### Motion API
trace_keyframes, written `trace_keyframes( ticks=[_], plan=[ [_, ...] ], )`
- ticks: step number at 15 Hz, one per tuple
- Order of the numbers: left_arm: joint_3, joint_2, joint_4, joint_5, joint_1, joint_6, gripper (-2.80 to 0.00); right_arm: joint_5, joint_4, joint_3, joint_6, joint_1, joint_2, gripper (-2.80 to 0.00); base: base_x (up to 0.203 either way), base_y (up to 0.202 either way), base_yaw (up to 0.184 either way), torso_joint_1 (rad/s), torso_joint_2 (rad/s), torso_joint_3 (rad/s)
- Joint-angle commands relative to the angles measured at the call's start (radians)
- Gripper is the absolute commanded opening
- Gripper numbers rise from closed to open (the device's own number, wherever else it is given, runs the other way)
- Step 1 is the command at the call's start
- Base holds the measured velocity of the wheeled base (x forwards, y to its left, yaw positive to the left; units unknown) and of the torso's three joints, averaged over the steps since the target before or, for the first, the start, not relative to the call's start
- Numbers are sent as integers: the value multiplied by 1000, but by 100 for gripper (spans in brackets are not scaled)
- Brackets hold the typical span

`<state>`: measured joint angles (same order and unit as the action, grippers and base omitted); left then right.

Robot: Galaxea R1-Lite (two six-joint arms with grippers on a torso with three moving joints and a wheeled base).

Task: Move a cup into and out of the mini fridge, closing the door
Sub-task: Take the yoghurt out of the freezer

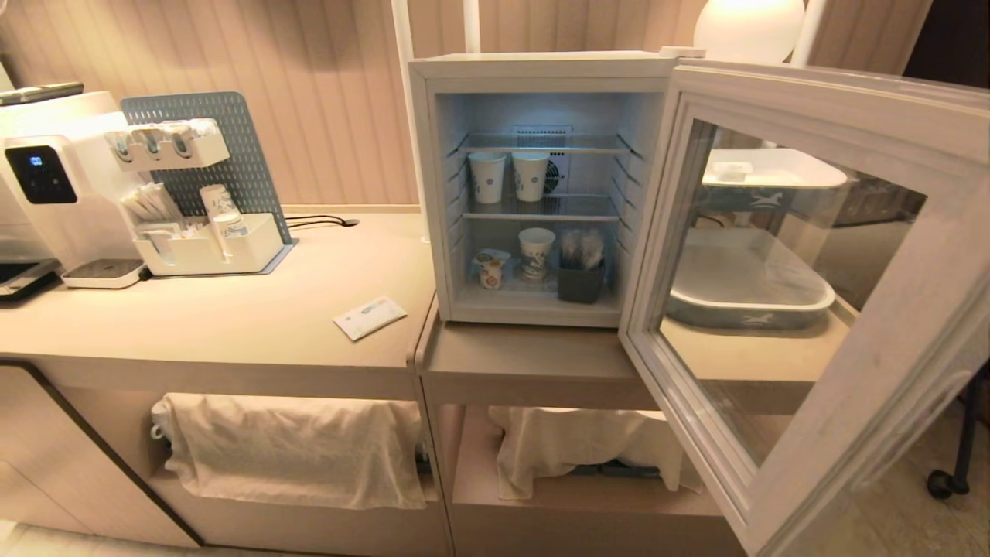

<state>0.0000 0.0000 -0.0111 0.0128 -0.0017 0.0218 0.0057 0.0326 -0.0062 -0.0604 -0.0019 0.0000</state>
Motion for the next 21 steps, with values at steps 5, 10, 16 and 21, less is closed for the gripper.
trace_keyframes(
  ticks=[5,10,16,21],
  plan=[
    [0,2,3,1,0,7,-280,0,-2,0,0,0,-2,-280,-30,18,2,2,0,1],
    [0,2,3,1,0,7,-280,0,-3,2,1,0,-2,-280,-1,185,-2,4,4,2],
    [2,2,3,1,0,7,-280,0,-3,2,1,0,-2,-280,0,192,-1,2,0,3],
    [2,2,2,0,0,3,-280,0,-5,2,1,0,-2,-280,0,122,-1,1,2,2]
  ],
)
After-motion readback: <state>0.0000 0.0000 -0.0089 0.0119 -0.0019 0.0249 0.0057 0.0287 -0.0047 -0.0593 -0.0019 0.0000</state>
